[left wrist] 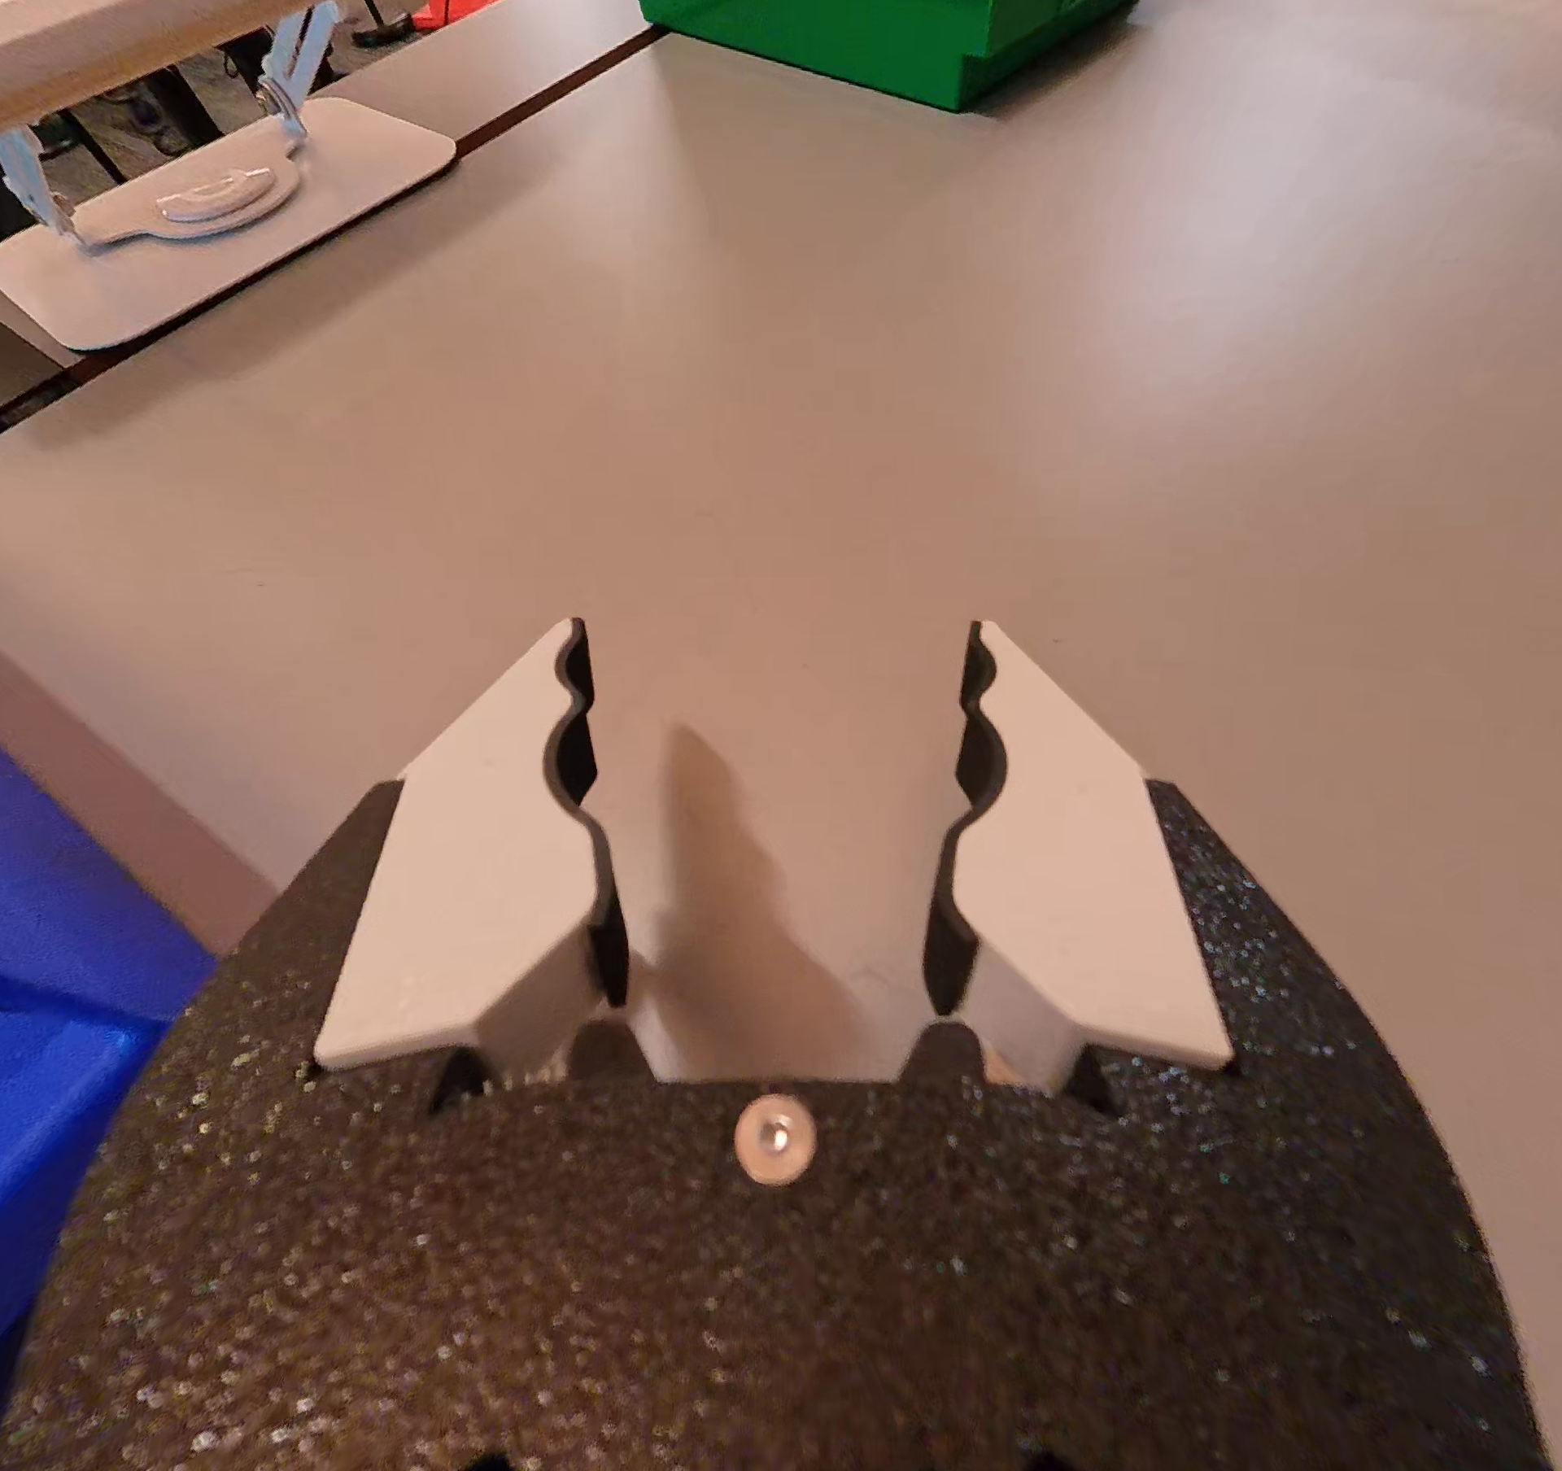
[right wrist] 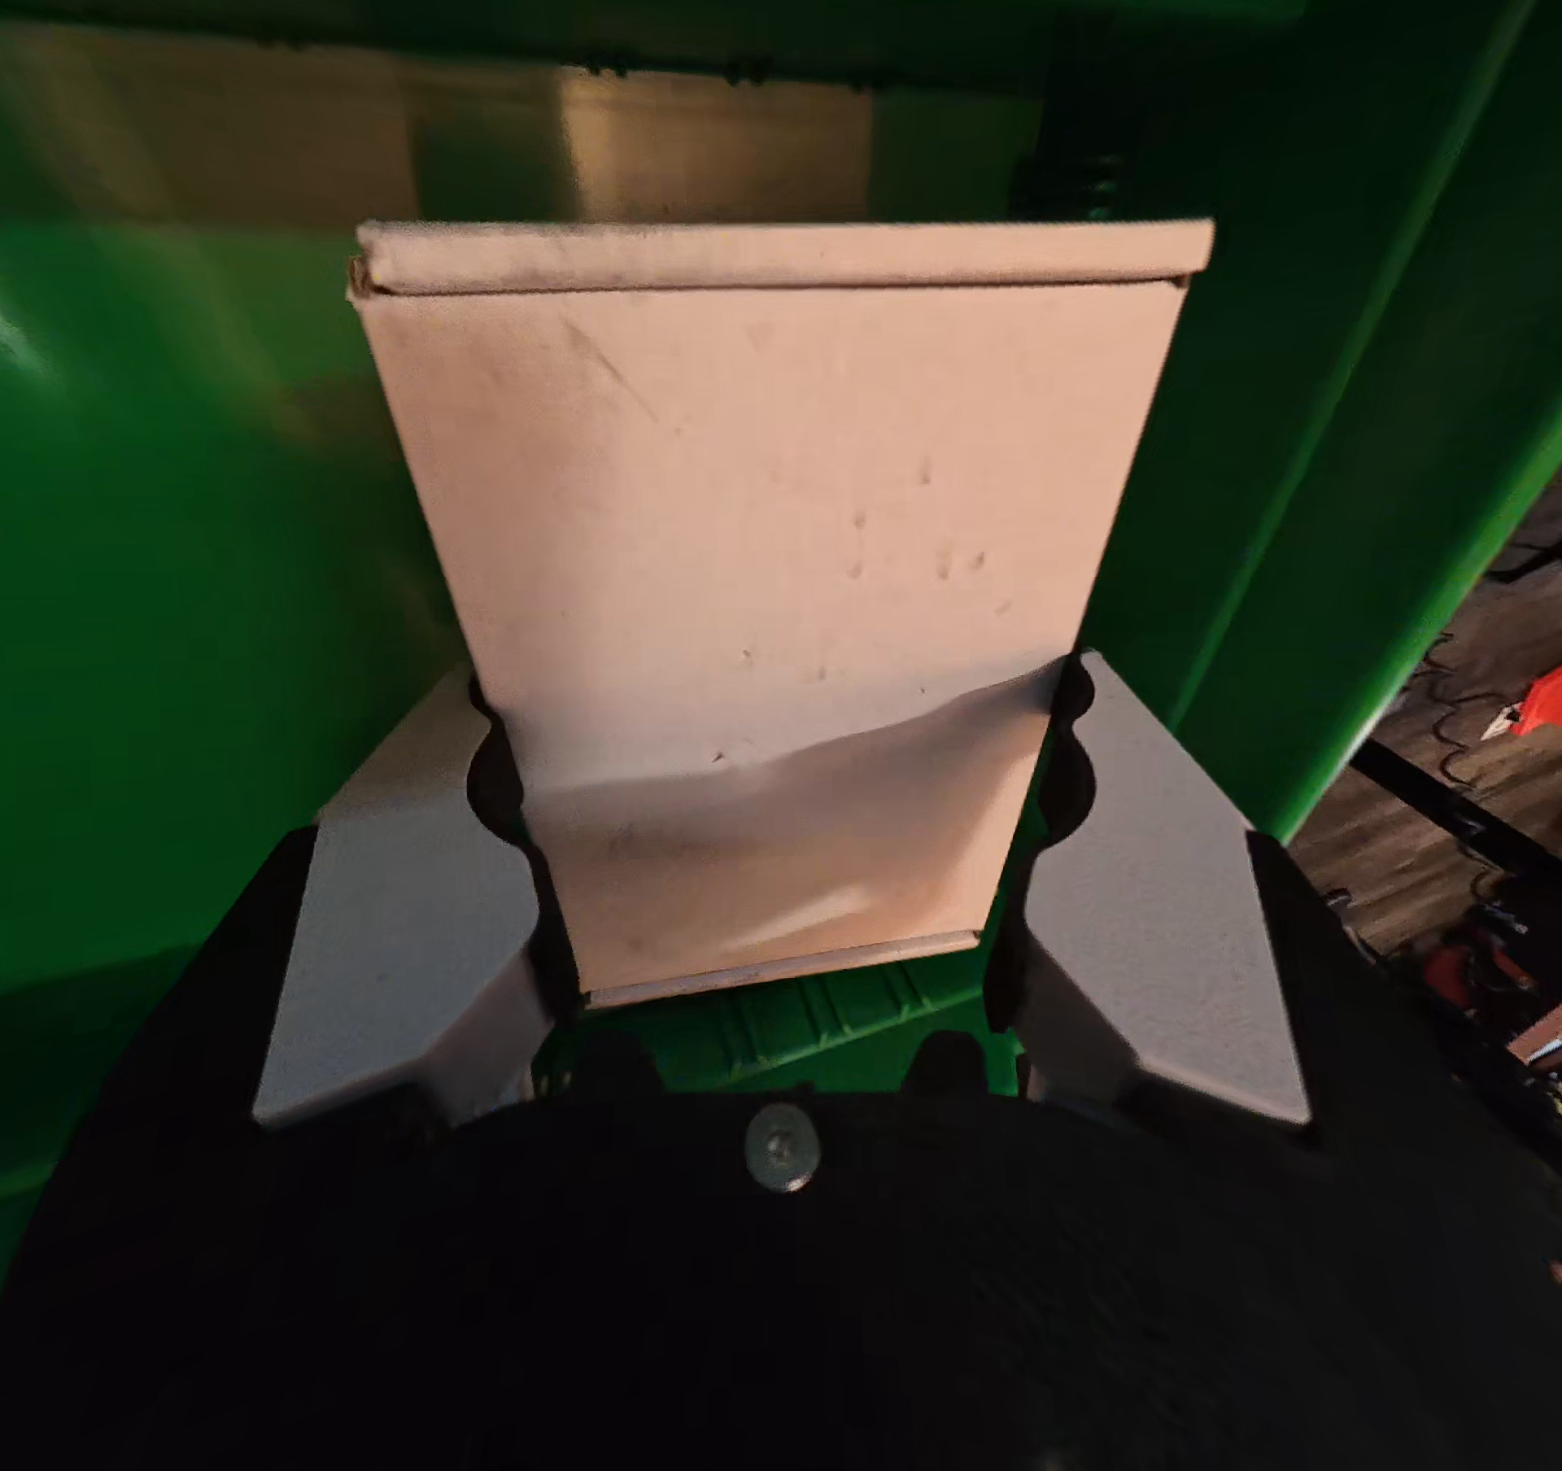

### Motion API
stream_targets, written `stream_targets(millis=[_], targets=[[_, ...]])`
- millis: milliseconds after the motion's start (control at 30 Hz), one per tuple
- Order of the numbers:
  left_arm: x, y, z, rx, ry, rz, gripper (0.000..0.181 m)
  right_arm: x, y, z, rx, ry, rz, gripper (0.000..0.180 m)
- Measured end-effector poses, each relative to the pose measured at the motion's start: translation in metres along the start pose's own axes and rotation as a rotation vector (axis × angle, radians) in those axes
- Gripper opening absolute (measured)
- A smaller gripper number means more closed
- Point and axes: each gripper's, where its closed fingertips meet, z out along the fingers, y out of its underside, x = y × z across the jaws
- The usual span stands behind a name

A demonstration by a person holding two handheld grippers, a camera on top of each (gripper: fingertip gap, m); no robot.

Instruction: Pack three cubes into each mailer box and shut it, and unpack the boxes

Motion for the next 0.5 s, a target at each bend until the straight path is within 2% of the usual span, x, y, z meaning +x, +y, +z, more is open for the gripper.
stream_targets(millis=[233, 300, 433, 500], targets=[[0.0, 0.001, 0.002, -0.014, 0.021, -0.026, 0.086, -0.004, 0.002, 0.009, -0.069, -0.02, 0.026, 0.131], [0.0, 0.0, 0.0, -0.001, 0.027, -0.026, 0.087, -0.002, 0.004, 0.007, -0.095, 0.018, 0.048, 0.134], [0.001, -0.009, -0.014, 0.065, 0.054, -0.039, 0.087, -0.004, 0.011, -0.015, -0.109, 0.092, 0.05, 0.119], [-0.009, -0.02, -0.034, 0.094, 0.041, -0.009, 0.087, -0.01, 0.018, -0.036, -0.11, 0.119, 0.095, 0.117]])
